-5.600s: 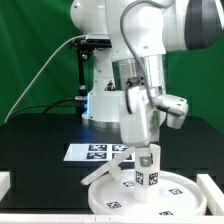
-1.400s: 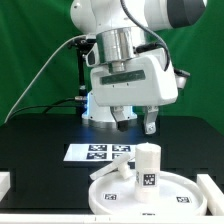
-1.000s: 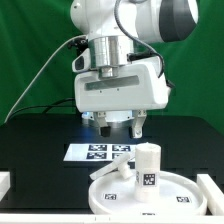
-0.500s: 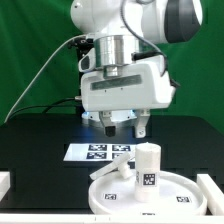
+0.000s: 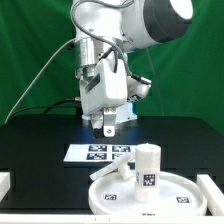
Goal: Assemble round table
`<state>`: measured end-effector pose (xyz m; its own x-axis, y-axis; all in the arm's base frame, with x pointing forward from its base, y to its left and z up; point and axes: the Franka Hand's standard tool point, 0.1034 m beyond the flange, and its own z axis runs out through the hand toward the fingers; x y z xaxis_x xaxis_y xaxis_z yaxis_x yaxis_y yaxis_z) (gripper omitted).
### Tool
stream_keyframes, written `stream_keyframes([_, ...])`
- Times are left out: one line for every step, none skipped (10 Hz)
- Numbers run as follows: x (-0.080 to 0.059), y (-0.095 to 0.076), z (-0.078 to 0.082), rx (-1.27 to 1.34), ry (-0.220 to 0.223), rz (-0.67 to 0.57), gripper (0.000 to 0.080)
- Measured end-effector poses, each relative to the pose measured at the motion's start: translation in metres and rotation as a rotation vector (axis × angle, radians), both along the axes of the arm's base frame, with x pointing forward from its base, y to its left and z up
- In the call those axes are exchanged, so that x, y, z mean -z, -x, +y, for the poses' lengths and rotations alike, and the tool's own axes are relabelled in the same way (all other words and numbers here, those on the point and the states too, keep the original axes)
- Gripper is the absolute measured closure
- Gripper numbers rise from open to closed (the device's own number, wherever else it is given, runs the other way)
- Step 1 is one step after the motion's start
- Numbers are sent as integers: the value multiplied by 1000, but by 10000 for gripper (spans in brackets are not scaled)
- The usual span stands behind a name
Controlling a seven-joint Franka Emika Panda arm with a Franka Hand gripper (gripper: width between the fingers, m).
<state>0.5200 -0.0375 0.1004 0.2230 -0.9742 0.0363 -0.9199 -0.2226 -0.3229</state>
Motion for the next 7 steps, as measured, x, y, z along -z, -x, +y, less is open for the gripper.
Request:
stream_keyframes([0, 0, -1, 1, 1, 1, 151])
stream_keyframes([2, 1, -2, 37, -11, 4, 151])
stream_keyframes([3, 3, -3, 116, -37, 6, 151])
stream_keyframes([-1, 5, -3, 260, -93, -8, 151])
stream_keyframes([-2, 6, 3, 375, -144, -12, 151])
stream_keyframes([-4, 6, 8, 503, -197, -22, 151])
stream_keyframes([-14, 3, 15, 642, -257, -53, 151])
